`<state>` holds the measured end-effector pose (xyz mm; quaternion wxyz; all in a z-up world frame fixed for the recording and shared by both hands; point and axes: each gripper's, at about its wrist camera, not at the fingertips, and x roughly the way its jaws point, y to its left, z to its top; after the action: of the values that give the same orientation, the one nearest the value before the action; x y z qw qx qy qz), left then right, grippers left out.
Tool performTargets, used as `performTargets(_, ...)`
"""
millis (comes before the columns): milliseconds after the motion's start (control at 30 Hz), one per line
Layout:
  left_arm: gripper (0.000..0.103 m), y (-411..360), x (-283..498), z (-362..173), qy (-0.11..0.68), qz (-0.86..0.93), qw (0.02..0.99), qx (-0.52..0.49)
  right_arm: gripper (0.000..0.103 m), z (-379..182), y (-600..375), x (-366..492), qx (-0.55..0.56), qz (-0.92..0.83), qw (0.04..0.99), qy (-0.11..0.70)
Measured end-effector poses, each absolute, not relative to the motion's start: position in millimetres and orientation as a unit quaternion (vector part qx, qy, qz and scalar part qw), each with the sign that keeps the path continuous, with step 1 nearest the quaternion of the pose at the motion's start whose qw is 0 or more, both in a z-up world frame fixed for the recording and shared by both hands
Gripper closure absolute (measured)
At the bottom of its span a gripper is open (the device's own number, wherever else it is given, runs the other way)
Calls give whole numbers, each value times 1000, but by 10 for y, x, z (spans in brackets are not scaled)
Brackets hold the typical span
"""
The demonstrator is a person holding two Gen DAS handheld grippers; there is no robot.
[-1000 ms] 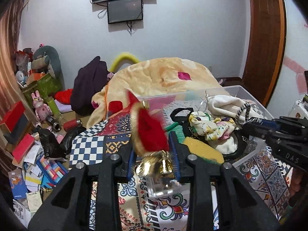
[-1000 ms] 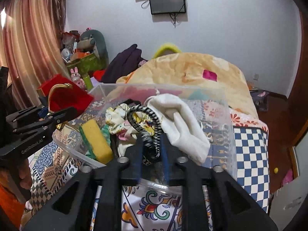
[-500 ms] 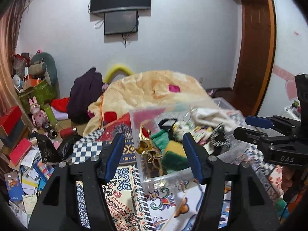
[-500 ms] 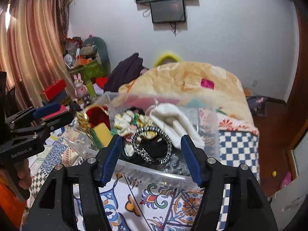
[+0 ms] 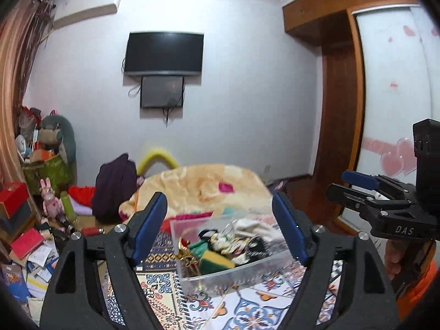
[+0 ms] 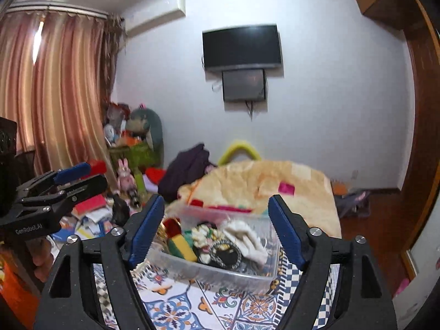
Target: Organize soft objects
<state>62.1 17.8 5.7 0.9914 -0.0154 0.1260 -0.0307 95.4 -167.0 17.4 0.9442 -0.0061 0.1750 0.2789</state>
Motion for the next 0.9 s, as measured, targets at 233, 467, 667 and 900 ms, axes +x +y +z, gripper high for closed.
performTargets(233, 2, 107, 263, 237, 81, -32, 996, -14, 4, 395, -1712, 643, -2, 290, 948, 133)
performTargets(467, 0, 117, 91, 290, 73, -34, 996, -28, 0, 406, -1752, 502, 9, 292, 949, 116)
performTargets(667, 0, 85, 66, 259, 76, -30, 996, -24, 0, 351, -1743, 482, 8, 291, 949, 121)
performTargets(900, 0, 79, 74, 217, 82, -28, 996, -26, 0, 319, -1769, 461, 11, 287, 949, 126)
